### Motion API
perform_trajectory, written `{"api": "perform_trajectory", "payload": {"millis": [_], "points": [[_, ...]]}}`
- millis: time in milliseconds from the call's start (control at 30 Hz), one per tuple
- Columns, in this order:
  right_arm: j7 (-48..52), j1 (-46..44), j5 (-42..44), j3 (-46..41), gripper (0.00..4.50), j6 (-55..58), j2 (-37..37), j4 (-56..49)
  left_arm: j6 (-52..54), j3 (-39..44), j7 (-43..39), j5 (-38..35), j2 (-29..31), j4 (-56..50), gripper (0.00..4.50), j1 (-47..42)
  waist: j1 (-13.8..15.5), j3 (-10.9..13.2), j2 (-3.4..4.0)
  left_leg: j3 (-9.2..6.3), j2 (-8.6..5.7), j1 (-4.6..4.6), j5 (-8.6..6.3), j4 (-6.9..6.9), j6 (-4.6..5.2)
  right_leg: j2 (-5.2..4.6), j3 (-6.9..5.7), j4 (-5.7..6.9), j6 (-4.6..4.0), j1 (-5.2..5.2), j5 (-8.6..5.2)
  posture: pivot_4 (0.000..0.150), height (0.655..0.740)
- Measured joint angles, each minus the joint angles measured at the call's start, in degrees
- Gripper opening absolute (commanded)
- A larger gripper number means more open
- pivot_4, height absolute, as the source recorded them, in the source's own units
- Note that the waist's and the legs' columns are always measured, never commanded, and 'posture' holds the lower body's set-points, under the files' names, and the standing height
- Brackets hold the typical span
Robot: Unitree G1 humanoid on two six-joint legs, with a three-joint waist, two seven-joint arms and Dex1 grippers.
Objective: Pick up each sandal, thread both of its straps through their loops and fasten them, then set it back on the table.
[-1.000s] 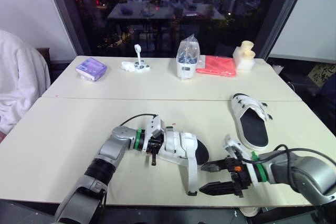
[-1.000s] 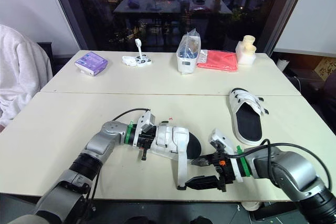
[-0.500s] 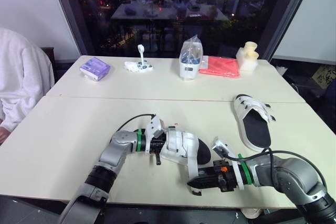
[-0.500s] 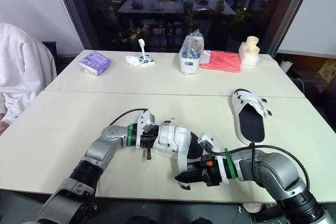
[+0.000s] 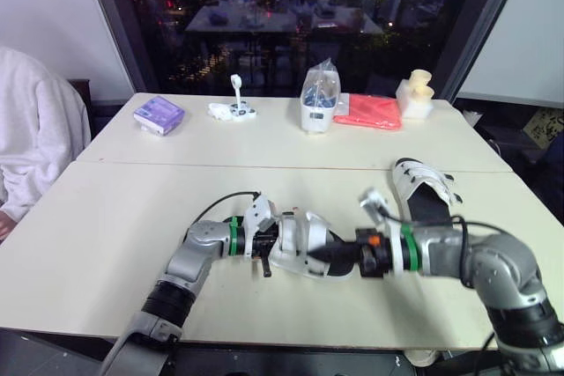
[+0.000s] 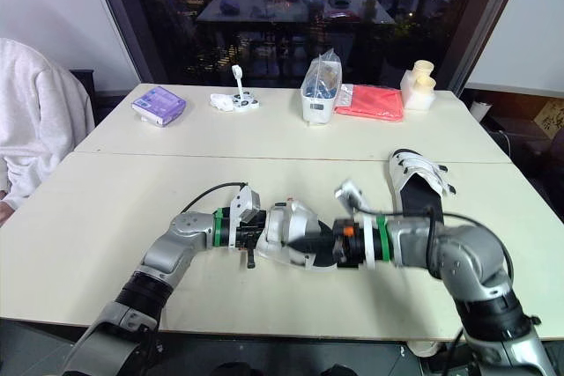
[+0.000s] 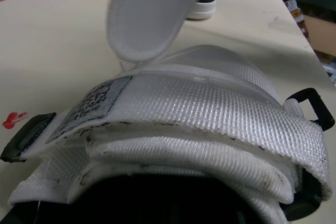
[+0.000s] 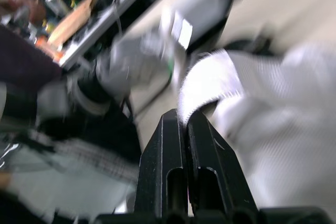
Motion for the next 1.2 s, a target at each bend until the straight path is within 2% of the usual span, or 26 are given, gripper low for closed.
{"api": "perform_trajectory", "payload": {"millis": [200, 600, 900, 1200], "points": [[-1.25, -2.03, -0.04, -0.36, 0.03, 2.41, 2.61, 8.68, -0.03, 0.0, -0.19, -0.03, -0.08, -0.09, 0.0, 0.0, -0.14, 0.0, 0.02, 0.02, -0.02, -0.11, -0.03, -0.06, 0.05, -0.04, 0.01, -0.02, 0.01, -0.1, 0.01, 0.15, 0.74], [-3.69, -2.41, 2.81, -0.99, 0.03, 13.15, 4.65, 12.08, -0.07, -0.02, -0.01, 0.0, 0.02, -0.21, 0.0, 0.06, -0.22, 0.0, 0.03, 0.02, -0.02, -0.16, -0.03, -0.08, 0.05, -0.17, 0.01, -0.02, 0.0, -0.16, 0.0, 0.15, 0.74], [-2.05, -2.88, -1.29, 0.19, 0.03, 10.98, 5.03, 16.39, -0.01, -0.09, 0.01, 0.03, -0.04, -0.53, 0.0, 0.08, -0.26, 0.0, 0.03, 0.03, -0.02, -0.28, -0.03, -0.08, 0.05, -0.04, 0.0, -0.03, 0.01, -0.28, 0.0, 0.15, 0.74], [2.35, -1.74, -6.18, 3.85, 0.03, 6.07, 3.54, 16.83, 0.16, -0.08, 0.07, -0.02, 0.17, -2.14, 0.0, 0.71, -0.23, -0.01, 0.05, 0.05, -0.04, -0.78, -0.02, -0.07, 0.05, 0.02, -0.01, 0.0, 0.24, -0.78, 0.14, 0.15, 0.74]]}}
